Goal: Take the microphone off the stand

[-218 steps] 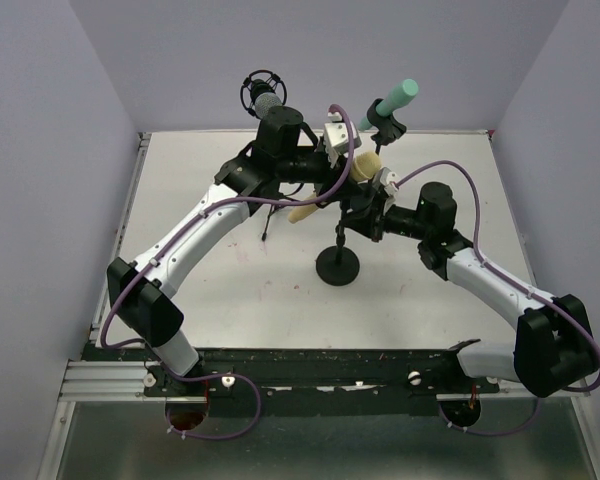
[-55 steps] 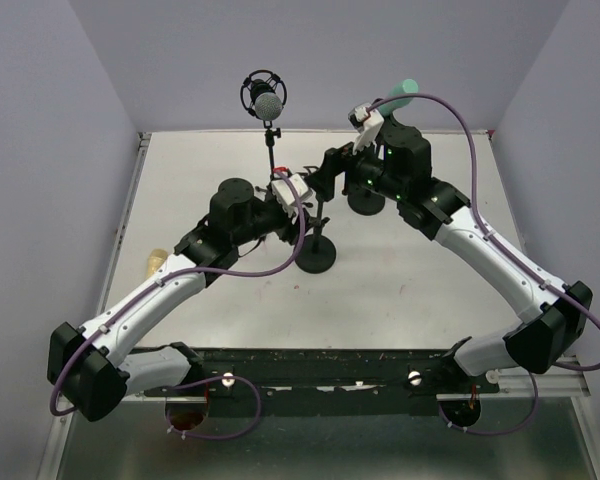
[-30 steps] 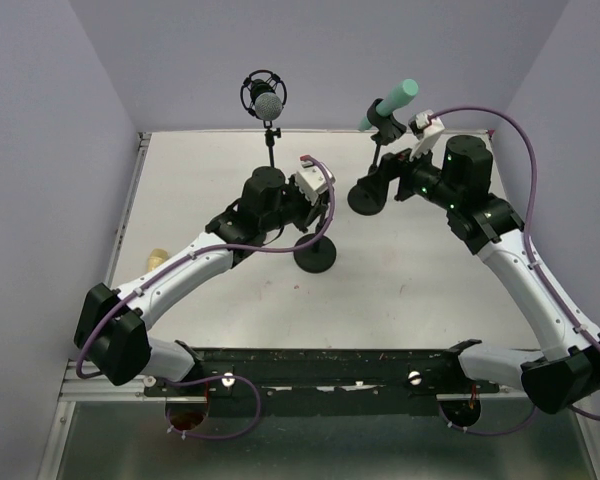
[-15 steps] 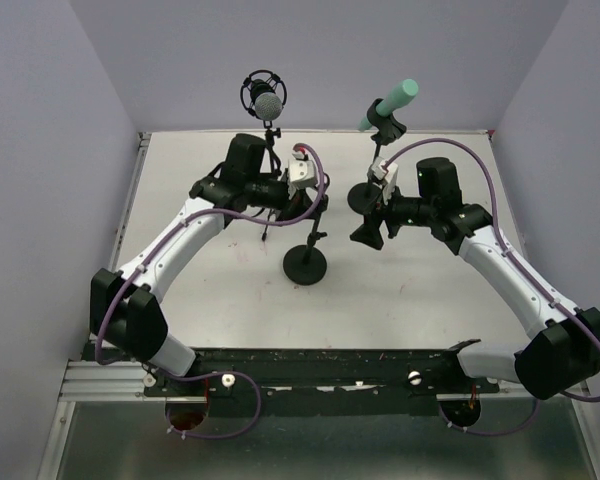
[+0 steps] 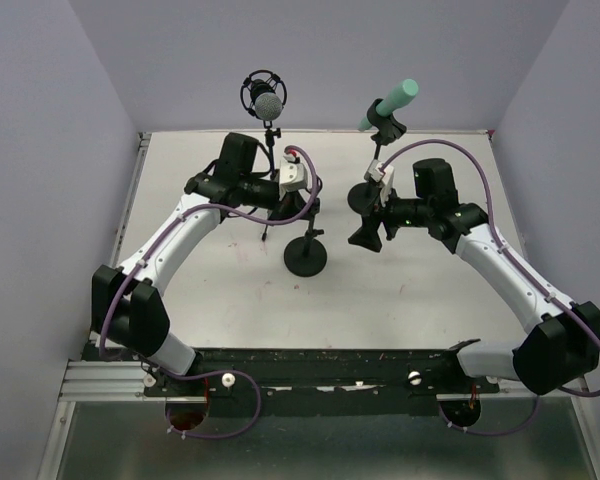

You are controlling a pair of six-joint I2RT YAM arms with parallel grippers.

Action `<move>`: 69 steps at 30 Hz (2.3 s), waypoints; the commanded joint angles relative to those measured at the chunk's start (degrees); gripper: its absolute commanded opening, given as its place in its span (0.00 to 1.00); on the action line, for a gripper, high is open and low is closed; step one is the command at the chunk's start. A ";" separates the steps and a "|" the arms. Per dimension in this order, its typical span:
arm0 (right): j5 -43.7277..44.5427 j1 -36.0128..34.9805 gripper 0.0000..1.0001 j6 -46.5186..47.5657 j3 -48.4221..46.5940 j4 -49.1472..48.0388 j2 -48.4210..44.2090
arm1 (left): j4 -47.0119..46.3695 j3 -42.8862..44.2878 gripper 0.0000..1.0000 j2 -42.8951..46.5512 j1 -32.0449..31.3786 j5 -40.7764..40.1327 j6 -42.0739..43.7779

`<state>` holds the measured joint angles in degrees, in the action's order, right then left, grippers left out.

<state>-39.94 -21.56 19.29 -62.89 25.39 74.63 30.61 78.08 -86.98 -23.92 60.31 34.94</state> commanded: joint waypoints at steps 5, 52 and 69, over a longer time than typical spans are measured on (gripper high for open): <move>-1.80 0.20 0.89 -0.30 -0.47 -0.42 1.13 | -6.27 -5.49 0.57 7.96 -1.21 -17.31 -9.00; -9.27 0.29 0.88 5.22 -21.47 25.41 24.85 | -44.16 -24.91 0.00 19.31 -7.54 -23.74 -31.79; -26.32 0.73 0.85 -4.77 -28.26 29.38 38.49 | -38.60 -21.83 0.00 19.13 -7.81 -26.83 -24.57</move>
<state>-60.25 -21.26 22.35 -93.27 57.76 112.71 -3.73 54.17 -68.79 -31.62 33.87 7.16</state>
